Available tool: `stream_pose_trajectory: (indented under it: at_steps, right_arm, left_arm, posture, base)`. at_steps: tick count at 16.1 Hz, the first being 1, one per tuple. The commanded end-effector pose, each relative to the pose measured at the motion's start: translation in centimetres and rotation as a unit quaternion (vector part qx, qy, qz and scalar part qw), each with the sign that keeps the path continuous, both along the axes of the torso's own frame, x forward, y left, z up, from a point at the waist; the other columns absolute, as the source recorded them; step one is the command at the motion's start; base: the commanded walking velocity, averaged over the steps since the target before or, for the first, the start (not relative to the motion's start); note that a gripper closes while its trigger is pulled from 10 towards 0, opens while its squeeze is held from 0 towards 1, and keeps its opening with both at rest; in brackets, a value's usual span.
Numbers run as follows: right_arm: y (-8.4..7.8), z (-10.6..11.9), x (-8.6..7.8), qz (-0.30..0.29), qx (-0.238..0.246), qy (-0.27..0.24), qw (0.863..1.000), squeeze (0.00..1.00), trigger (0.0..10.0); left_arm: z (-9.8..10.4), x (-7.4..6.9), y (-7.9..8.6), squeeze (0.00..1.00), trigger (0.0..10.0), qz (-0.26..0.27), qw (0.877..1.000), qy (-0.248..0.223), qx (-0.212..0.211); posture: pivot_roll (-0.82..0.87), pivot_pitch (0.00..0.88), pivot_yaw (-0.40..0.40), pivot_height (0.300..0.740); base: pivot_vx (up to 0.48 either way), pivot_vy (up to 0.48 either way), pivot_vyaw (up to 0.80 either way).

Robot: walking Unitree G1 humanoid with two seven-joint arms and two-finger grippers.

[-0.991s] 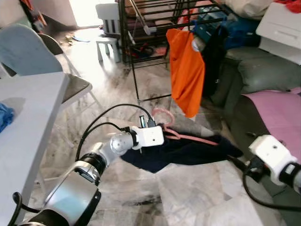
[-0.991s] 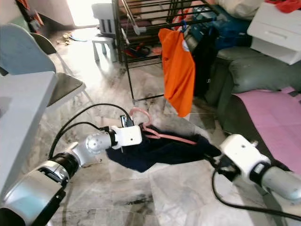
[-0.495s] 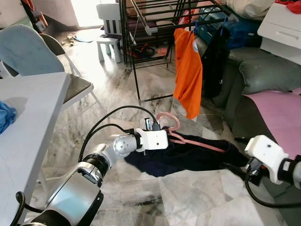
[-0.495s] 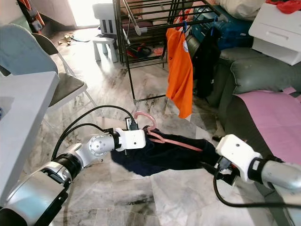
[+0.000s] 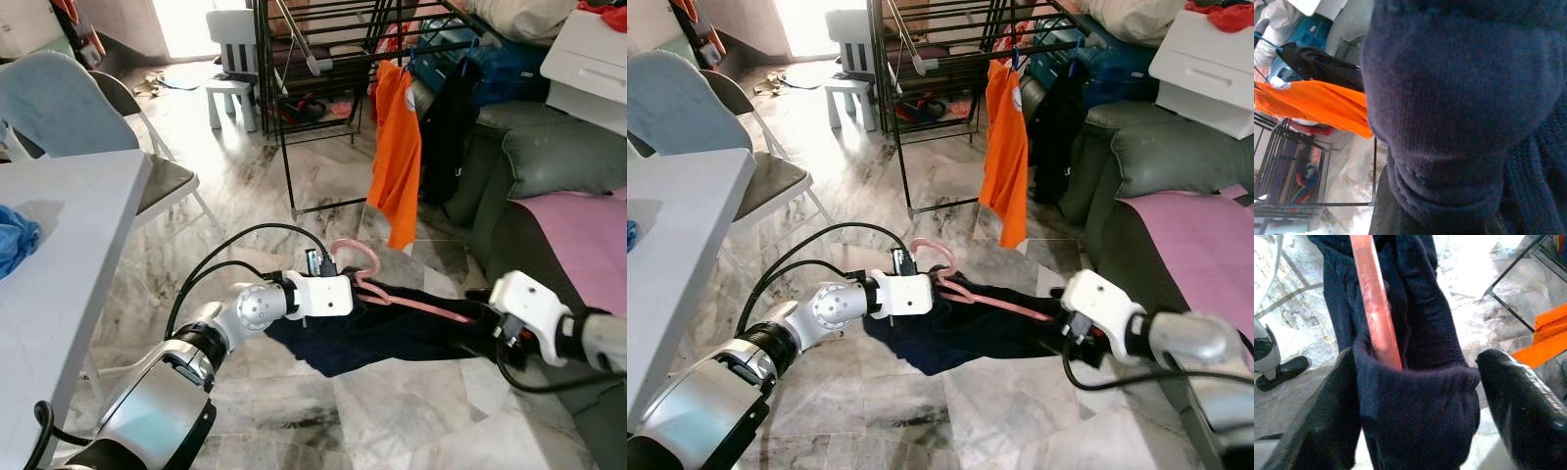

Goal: Hang hanger

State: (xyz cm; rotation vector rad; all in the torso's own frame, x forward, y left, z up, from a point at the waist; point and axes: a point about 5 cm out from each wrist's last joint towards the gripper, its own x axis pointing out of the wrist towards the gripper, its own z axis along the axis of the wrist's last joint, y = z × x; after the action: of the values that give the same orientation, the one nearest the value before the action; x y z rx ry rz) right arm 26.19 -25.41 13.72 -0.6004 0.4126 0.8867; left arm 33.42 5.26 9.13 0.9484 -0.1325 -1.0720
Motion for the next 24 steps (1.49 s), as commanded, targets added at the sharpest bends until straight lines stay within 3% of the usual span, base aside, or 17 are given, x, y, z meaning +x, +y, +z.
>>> stream_pose_trajectory:
  at_steps: [1,10,21,22,23,24]
  right_arm:
    - [1.0,-0.1,0.2,0.031,0.003,0.003,1.0,0.0,0.0]
    - [2.6,-0.3,0.8,0.061,0.037,0.01,0.997,0.0,0.0]
    - [3.8,-1.2,-0.6,0.076,0.088,0.061,0.991,0.0,0.0]
    - [3.7,-1.3,-0.8,0.074,0.088,0.066,0.991,0.0,0.0]
    - [3.7,-1.4,-0.9,0.074,0.087,0.068,0.991,0.0,0.0]
    - [3.6,-1.5,-0.8,0.071,0.083,0.067,0.992,0.0,0.0]
  left_arm:
    - [0.7,-0.4,-1.2,0.0,0.0,-0.039,0.999,-0.015,-0.014]
    - [0.9,-0.5,-1.9,0.0,0.0,-0.046,0.999,-0.014,-0.019]
    - [0.8,-0.5,-1.9,0.0,0.0,-0.039,0.999,-0.015,-0.022]
    - [0.9,-0.4,-1.9,0.0,0.7,-0.039,0.999,-0.015,-0.023]
    - [1.0,-0.4,-1.9,0.0,2.1,-0.038,0.999,-0.016,-0.025]
    - [1.0,-0.3,-1.9,0.0,5.1,-0.034,0.999,-0.017,-0.024]
  posture:
    - [-0.07,0.0,0.022,0.74]
    - [-0.07,0.0,0.022,0.74]
    - [-0.07,0.0,0.018,0.74]
    - [-0.07,0.0,0.015,0.74]
    - [-0.07,0.0,0.015,0.74]
    - [-0.07,0.0,0.015,0.74]
  base:
    - [0.0,0.0,0.0]
    - [0.0,0.0,0.0]
    - [0.0,0.0,0.0]
    - [0.0,0.0,0.0]
    - [0.0,0.0,0.0]
    - [0.0,0.0,0.0]
